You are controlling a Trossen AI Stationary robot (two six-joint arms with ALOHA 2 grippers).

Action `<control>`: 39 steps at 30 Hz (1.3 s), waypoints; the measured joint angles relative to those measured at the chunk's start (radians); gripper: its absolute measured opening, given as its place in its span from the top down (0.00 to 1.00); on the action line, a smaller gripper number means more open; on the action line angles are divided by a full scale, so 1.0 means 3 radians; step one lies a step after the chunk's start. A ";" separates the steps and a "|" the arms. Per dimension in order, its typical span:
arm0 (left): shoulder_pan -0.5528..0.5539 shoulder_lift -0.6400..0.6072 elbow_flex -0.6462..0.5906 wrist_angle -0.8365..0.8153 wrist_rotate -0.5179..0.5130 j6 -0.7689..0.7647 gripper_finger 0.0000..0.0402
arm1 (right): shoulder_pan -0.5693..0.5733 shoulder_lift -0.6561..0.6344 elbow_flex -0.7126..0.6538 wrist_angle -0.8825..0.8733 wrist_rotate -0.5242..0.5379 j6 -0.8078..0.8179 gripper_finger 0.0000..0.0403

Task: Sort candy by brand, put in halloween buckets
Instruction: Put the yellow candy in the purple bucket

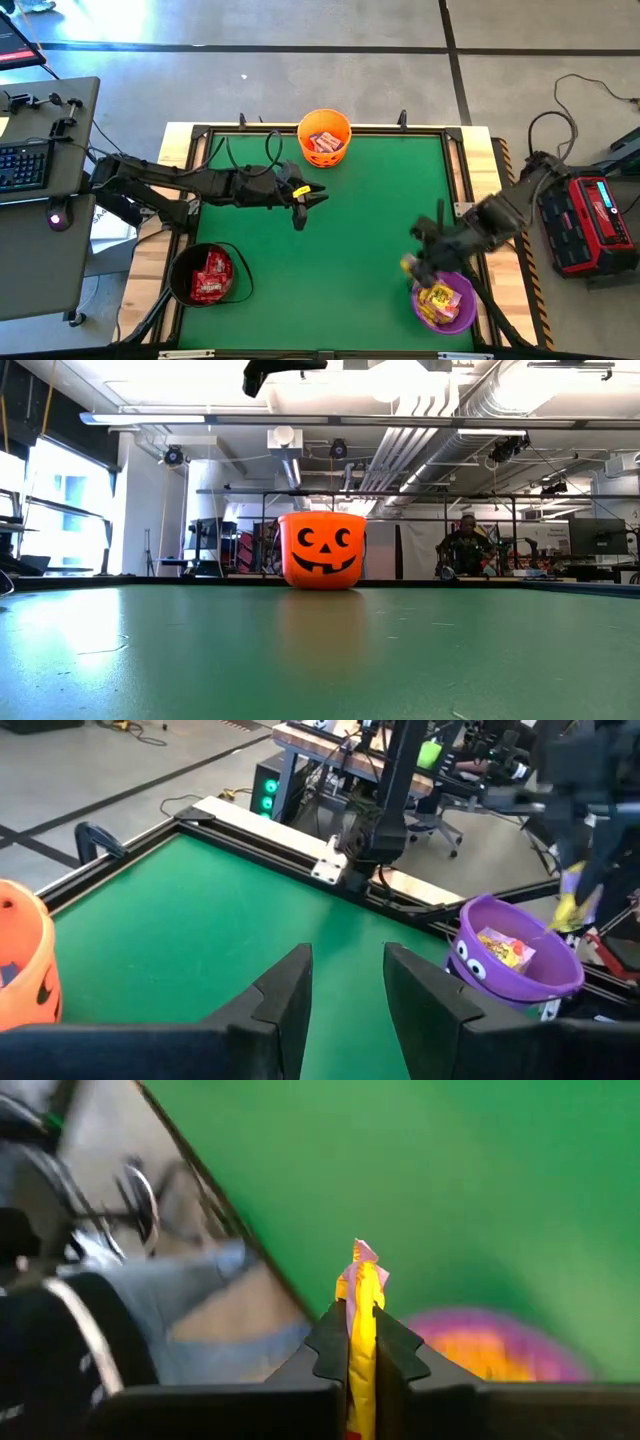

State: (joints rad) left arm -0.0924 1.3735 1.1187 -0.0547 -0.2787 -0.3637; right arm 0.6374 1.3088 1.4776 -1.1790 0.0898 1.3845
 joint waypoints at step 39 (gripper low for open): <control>0.0134 -0.0001 -0.0002 -0.0001 0.0034 -0.0090 0.71 | 0.0470 0.1249 -0.0014 -0.0832 -0.1095 0.0873 0.89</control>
State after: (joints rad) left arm -0.0521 1.3731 1.1181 -0.0551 -0.2686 -0.3908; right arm 0.7784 1.6836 1.4734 -1.4285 -0.2385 1.6464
